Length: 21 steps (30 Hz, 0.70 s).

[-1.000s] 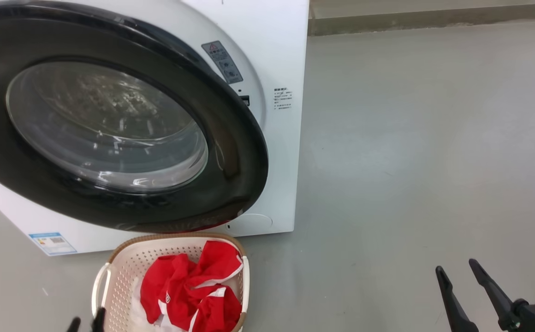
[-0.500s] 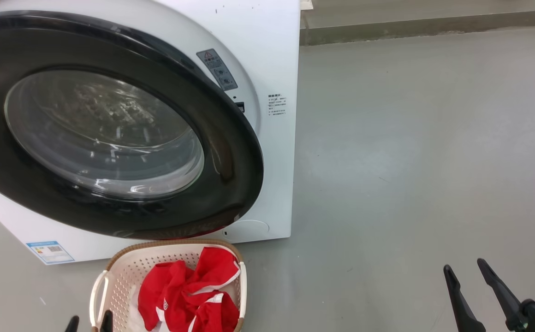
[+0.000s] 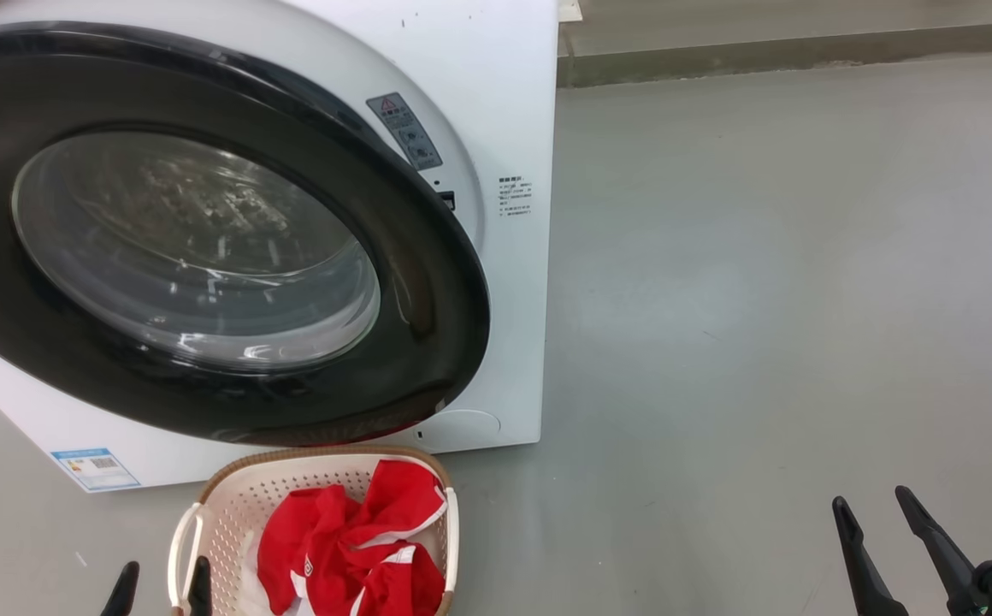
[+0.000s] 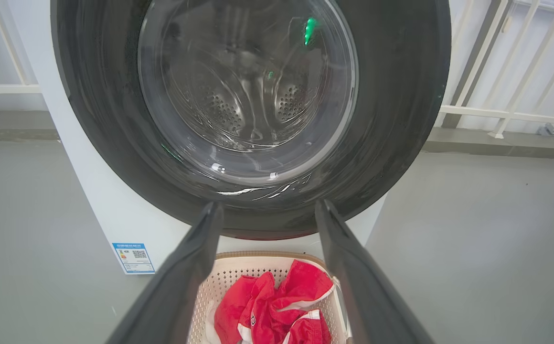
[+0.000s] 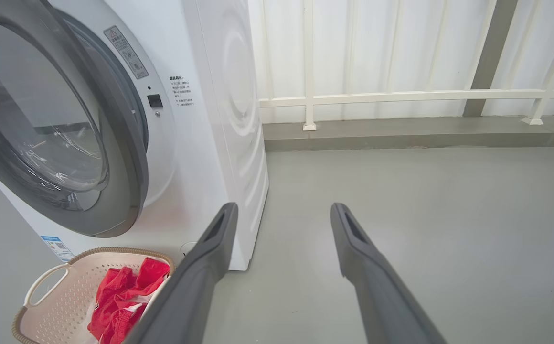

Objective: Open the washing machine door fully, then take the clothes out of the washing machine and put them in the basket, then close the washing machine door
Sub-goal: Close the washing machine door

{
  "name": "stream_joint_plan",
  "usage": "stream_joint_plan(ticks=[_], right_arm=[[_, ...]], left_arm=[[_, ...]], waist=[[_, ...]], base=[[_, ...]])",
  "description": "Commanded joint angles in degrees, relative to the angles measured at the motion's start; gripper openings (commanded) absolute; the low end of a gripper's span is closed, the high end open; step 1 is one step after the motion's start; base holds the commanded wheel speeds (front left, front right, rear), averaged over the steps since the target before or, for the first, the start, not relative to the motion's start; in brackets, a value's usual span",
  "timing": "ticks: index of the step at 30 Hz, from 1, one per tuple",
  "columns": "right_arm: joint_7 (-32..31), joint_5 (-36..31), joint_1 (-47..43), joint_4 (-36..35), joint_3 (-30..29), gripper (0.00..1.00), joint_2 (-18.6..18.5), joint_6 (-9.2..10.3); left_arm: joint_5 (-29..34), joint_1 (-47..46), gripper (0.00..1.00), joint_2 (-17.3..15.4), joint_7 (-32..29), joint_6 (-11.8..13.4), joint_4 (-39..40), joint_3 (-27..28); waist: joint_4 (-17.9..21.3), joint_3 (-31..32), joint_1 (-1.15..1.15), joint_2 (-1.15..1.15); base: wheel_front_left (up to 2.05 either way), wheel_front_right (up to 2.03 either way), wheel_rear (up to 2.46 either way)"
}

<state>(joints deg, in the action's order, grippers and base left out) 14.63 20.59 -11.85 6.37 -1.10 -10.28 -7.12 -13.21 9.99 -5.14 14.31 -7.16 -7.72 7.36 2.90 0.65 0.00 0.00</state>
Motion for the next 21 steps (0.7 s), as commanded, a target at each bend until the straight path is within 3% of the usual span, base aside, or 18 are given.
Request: stream_joint_plan(ticks=[1, 21], right_arm=[[0.4, 0.1, 0.3, -1.5, 0.7, 1.00, -1.3, -0.36], [0.4, 0.2, -0.5, -1.8, -0.3, 1.00, -1.1, -0.36]], left_arm=[[1.0, -0.7, 1.00, -0.1, 0.7, -0.3, 2.1, 2.3], [2.1, 0.6, 1.00, 1.2, 0.7, -0.3, 3.1, 2.9]], waist=[[0.0, 0.1, 0.00, 0.00], [-0.4, 0.6, 0.00, 0.00]], base=[[0.00, 0.00, 0.00], [0.00, 0.00, 0.00]])
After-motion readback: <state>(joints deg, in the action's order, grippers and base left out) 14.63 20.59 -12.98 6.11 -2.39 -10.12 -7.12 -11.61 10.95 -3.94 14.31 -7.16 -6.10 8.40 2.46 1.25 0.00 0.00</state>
